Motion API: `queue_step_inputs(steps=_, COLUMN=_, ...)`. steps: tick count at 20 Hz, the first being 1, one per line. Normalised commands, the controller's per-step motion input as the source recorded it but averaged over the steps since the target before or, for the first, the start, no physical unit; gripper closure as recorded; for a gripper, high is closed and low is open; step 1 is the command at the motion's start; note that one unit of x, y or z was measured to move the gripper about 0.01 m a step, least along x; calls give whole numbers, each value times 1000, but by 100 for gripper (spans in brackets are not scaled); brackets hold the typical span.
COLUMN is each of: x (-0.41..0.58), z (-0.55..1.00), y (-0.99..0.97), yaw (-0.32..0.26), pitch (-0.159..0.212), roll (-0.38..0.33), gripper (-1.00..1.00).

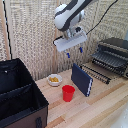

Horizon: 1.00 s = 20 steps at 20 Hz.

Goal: Gently stretch your hand towards the oven tray's handle, obtaining a firm grip, and draw it cautiously out of the oven. Transition your grip to the hot dog bowl, gingerly seizing the edge, and elevate it from the surface. Hover the bowl over the tray, delicately lower it, and temper your grip, establishing the bowl's equilibrium.

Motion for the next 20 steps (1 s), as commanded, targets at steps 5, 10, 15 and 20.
queue_step_inputs(steps=5, x=282, z=21, y=515, yaw=-87, pitch=-146, roll=192, gripper=-100)
queue_step_inputs(steps=10, x=282, z=-77, y=306, yaw=-44, pitch=-81, roll=47, gripper=-100)
queue_step_inputs(steps=15, x=129, z=-105, y=2, yaw=8, pitch=10, roll=-59, gripper=-100)
queue_step_inputs(steps=20, x=128, z=-267, y=0, yaw=52, pitch=-9, roll=-93, gripper=-100)
